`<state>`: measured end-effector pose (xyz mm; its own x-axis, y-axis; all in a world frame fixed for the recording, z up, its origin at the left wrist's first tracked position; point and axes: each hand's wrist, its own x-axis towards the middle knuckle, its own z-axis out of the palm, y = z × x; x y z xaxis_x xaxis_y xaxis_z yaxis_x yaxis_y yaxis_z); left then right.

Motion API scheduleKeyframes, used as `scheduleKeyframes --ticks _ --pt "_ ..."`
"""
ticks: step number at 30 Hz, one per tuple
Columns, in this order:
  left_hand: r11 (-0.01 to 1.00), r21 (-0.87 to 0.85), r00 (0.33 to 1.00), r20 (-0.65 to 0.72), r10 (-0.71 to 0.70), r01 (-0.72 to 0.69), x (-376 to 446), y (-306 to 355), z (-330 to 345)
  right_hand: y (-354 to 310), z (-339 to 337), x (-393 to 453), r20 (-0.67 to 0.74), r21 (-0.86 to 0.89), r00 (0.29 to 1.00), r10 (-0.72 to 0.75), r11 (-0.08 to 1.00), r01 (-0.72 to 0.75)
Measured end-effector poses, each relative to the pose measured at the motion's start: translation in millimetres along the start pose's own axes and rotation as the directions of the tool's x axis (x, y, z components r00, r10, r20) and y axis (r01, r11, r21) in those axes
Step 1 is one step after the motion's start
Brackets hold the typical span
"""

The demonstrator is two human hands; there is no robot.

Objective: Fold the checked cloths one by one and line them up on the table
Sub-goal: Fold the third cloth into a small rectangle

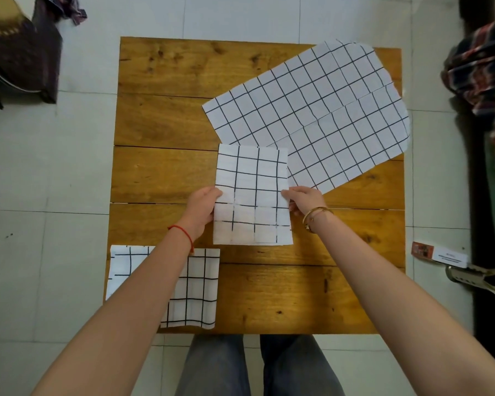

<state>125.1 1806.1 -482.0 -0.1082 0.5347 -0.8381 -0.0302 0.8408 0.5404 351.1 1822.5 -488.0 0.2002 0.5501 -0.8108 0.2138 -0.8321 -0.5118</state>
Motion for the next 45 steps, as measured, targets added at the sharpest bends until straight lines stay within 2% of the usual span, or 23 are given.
scheduleKeyframes --ticks 5,12,18,23,26,31,35,38,41,45 --pt "0.999 -0.031 0.999 0.052 0.01 -0.008 -5.2 4.1 -3.4 3.7 1.2 -1.5 -0.003 -0.046 1.0 -0.029 0.999 0.029" --pt "0.978 -0.202 0.981 0.178 0.078 -0.041 -20.6 15.8 -3.4 -0.4 8.8 -10.1 0.065 -0.032 0.998 -0.022 0.999 0.024" --pt "0.949 -0.312 0.965 0.237 0.111 -0.033 -29.8 20.7 -4.0 -5.7 16.6 -9.8 0.217 0.241 0.968 0.129 0.953 -0.181" --pt "0.929 -0.37 0.951 0.283 0.122 -0.009 -35.2 22.8 -7.4 -8.6 22.1 -12.2 0.257 0.302 0.958 0.13 0.93 -0.208" --pt "0.929 -0.369 0.959 0.256 0.121 -0.019 -34.0 22.5 -10.8 -8.5 23.6 -13.3 0.26 0.396 0.96 0.103 0.896 -0.203" --pt "0.974 -0.215 0.985 0.135 0.106 -0.075 -25.8 19.6 -21.4 -4.5 16.0 -11.4 0.179 0.43 0.984 -0.015 0.9 -0.065" --pt "0.993 -0.072 0.994 0.062 0.095 -0.09 -23.0 17.0 -23.4 -1.8 5.0 -13.6 0.195 0.215 0.959 -0.204 0.963 0.161" --pt "0.993 0.036 0.993 0.045 0.112 -0.113 -21.5 15.4 -24.6 -5.0 0.9 -15.2 0.135 0.082 0.96 -0.247 0.968 0.237" --pt "0.988 0.066 0.99 0.01 0.141 -0.142 -20.9 16.1 -24.6 -8.4 -1.6 -15.3 0.108 0.01 0.958 -0.267 0.964 0.267" --pt "0.982 0.047 0.983 0.019 0.185 -0.186 -23.3 18.2 -23.5 -13.7 -7.0 -19.0 0.083 0.011 0.935 -0.344 0.939 0.344"
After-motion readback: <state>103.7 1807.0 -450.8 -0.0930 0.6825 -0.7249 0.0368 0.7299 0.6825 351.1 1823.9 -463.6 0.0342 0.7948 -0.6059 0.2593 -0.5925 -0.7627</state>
